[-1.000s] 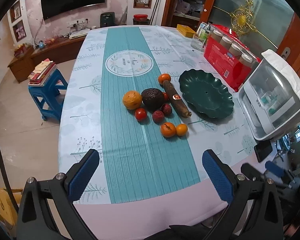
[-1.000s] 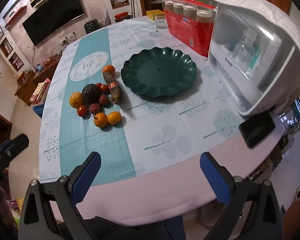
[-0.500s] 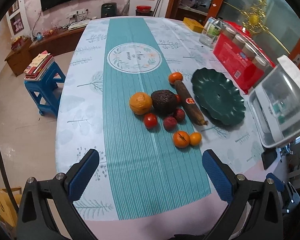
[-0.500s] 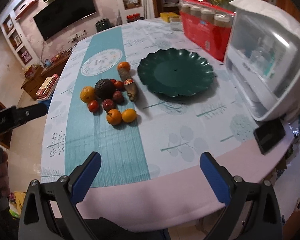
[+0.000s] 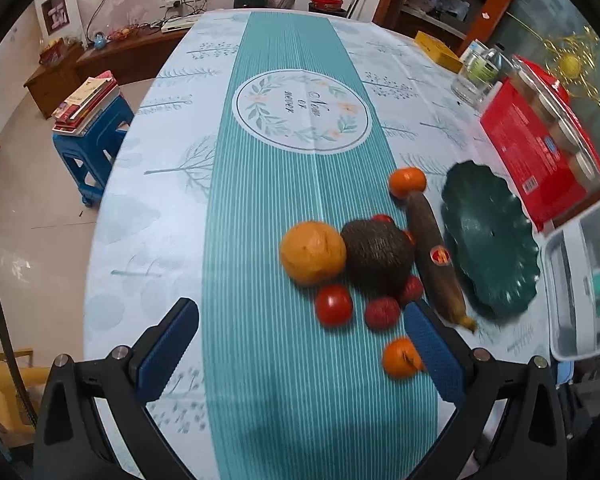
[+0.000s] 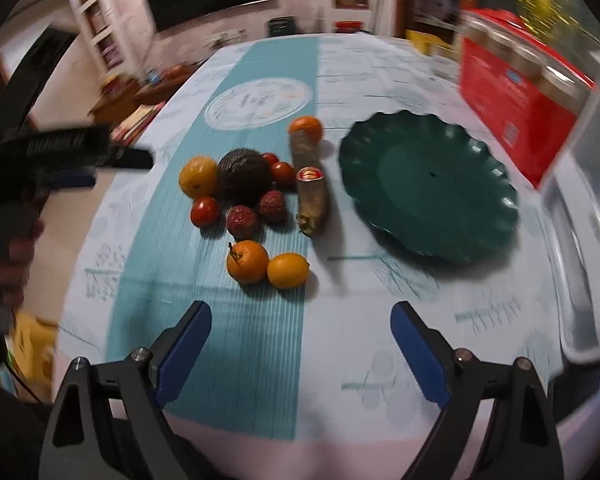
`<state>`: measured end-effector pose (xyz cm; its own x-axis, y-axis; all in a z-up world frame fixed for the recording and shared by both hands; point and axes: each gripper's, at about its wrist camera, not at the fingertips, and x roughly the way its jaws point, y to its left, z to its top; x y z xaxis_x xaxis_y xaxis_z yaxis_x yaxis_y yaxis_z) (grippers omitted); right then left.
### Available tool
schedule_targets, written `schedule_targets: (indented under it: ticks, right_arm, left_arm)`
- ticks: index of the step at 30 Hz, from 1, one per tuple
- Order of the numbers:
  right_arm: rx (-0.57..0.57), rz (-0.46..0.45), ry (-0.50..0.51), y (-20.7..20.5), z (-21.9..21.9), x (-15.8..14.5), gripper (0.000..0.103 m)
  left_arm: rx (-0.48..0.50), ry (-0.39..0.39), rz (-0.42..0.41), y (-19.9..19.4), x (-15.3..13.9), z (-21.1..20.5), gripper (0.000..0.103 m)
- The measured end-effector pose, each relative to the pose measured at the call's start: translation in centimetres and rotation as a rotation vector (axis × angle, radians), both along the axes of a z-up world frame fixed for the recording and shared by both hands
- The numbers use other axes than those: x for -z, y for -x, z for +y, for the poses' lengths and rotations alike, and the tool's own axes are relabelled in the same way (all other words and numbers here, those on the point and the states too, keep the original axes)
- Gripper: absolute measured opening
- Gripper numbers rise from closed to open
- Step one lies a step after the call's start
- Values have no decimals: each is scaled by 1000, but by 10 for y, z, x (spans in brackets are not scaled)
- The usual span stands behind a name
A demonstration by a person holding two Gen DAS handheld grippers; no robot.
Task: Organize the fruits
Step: 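Close the left tool on the large orange while the right tool approaches a small orange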
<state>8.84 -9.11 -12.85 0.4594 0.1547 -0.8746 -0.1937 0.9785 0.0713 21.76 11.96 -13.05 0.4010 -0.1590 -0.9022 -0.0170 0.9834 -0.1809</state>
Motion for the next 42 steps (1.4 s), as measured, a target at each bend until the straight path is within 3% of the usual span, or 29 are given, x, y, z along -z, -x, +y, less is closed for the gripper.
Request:
schedule_targets:
  ticks: [4,13,19,27,34,36,38,40,42]
  right_arm:
    - [-72,17,-25,-14,4,28,89]
    - [-108,52,-24,-28,10,68,71]
    - [-130,11,-7,-32,16,69,64]
    - [-111,-11,23,-35,16,69,43]
    - [-121,-27,32,-33,18,68,41]
    - [-121,-34,39,-34,19,67,41]
    - [-123,-46,46,-30,21,66,41]
    - [-126,-56,57,-29,23,64,40]
    - [-133,-57,67,-30,26,64,36]
  left_arm:
    - [2,29,-19,-18,20,-2,102]
    - [-15,62,-2,-43,62,-2,96]
    - [-64,111,-13,-50,78,6,93]
    - [-72,218,-25,-57,90,15,90]
    - [-47,233,-84,-57,91,15,87]
    - [-42,243,-91,-57,91,14,81]
    - [-32,273,-84,-57,91,14,65]
    - [-28,294,-70,-56,92,13,57]
    - [-29,302,-65,-56,92,12,54]
